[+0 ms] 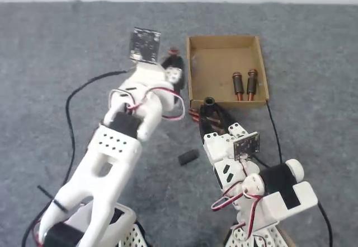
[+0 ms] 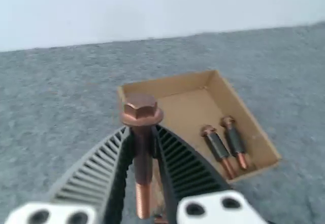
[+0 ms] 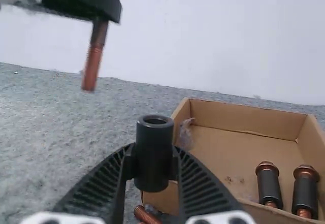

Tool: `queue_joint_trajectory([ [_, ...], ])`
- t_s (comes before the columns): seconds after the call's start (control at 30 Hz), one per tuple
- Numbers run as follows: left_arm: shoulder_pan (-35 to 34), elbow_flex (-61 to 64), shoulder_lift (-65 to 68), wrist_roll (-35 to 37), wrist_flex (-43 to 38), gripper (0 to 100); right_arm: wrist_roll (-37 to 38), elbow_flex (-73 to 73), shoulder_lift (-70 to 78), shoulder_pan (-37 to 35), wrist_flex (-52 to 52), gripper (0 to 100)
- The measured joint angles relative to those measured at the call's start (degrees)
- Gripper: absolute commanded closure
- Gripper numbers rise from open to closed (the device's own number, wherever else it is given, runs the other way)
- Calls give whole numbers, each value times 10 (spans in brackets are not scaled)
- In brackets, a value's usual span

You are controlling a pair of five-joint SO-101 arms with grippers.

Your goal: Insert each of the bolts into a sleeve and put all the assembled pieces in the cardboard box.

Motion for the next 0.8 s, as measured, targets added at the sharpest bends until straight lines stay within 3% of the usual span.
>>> queue_joint_trajectory([
  [0.27,35,9,-4,0,0,988,0,0,0,-26,0,992],
  [0.5,49,71,-40,1,-92,988,0,0,0,-34,0,992],
  [0.67,100,149,-88,1,-166,988,0,0,0,-57,0,992],
  [0.8,112,169,-123,0,-180,988,0,0,0,-58,0,992],
])
